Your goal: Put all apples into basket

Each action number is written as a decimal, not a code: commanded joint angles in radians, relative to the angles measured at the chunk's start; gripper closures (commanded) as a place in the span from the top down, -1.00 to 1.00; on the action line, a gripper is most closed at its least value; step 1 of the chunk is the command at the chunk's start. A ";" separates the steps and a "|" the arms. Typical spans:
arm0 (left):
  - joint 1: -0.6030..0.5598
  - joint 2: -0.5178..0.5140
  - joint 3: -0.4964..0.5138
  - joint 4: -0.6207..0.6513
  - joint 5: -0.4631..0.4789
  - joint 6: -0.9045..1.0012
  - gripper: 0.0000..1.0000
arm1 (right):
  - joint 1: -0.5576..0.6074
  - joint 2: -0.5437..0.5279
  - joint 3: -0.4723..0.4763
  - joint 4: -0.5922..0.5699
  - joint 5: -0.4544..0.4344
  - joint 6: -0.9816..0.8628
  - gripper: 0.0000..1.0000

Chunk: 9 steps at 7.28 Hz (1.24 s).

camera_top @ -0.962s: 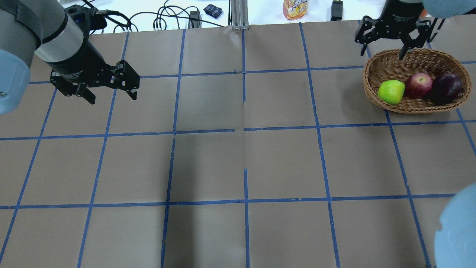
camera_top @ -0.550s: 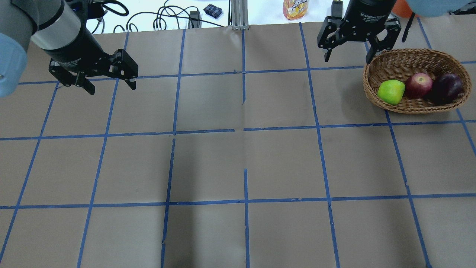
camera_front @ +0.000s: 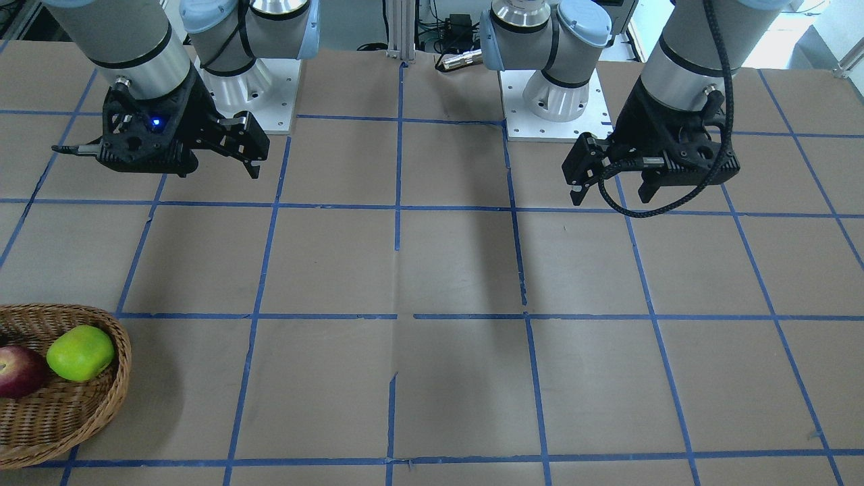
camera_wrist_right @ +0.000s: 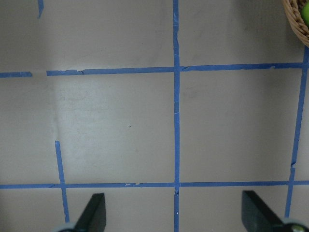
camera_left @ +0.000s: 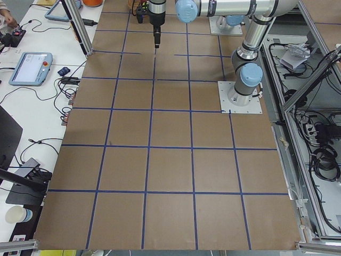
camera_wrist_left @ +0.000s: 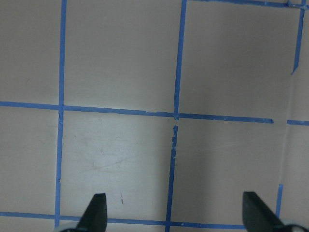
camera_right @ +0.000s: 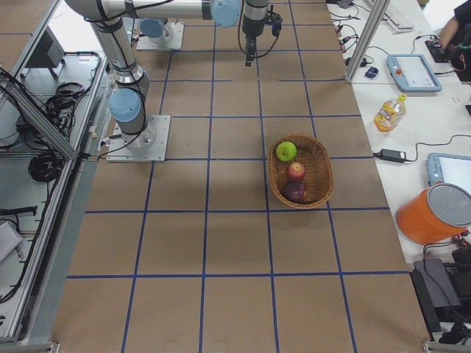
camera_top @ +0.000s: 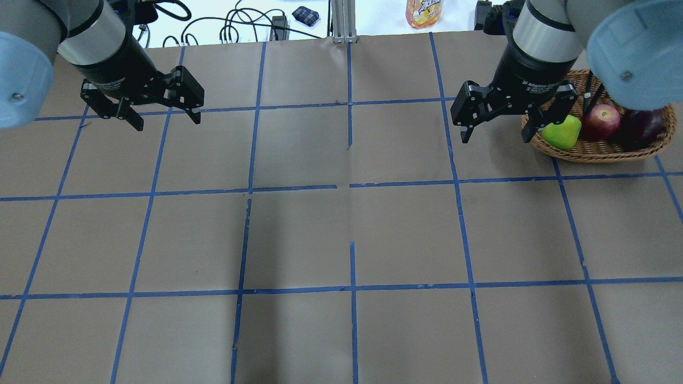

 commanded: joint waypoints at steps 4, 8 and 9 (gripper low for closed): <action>0.001 -0.023 0.001 0.008 0.003 -0.003 1.00 | -0.037 -0.072 0.019 0.021 -0.013 -0.020 1.00; -0.008 -0.009 0.001 0.011 0.009 0.003 1.00 | -0.037 -0.071 0.022 0.023 -0.004 -0.022 1.00; -0.014 0.017 0.019 0.020 -0.006 0.003 1.00 | -0.035 -0.071 0.025 0.021 -0.001 -0.022 1.00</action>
